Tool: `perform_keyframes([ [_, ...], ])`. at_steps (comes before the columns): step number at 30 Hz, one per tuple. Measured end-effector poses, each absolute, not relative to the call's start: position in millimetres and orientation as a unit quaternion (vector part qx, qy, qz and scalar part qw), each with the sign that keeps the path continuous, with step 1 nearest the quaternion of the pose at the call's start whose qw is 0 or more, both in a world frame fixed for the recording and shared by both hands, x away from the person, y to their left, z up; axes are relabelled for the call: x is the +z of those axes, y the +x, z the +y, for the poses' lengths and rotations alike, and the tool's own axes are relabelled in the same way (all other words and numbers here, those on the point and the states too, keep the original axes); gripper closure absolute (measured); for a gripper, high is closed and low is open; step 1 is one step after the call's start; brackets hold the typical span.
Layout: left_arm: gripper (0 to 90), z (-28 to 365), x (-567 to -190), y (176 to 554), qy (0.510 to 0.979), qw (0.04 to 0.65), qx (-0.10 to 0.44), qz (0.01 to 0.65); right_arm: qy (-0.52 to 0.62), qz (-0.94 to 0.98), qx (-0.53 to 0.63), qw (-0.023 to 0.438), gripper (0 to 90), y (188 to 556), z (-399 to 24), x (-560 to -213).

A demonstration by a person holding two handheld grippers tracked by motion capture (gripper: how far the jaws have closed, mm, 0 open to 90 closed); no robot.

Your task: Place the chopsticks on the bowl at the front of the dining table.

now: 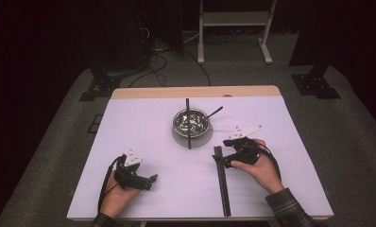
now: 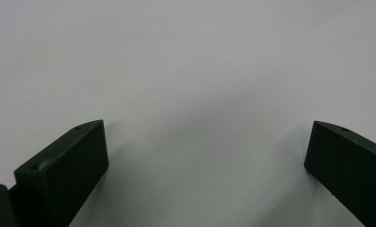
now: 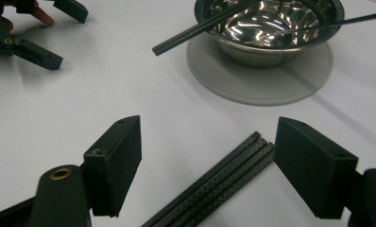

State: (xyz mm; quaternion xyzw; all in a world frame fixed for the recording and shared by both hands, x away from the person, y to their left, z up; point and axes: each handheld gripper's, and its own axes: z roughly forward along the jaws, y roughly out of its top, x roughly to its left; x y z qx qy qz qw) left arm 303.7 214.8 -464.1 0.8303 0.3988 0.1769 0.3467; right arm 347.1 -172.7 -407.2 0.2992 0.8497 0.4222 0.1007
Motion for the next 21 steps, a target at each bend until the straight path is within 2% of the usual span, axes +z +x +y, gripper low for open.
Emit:
perform_keyframes([
  [21, 0.0, 215, -464, 304, 0.830, 0.347, 0.177, 0.399, 0.338, 0.836, 0.418, 0.112, 23.3, 326, -221, -414],
])
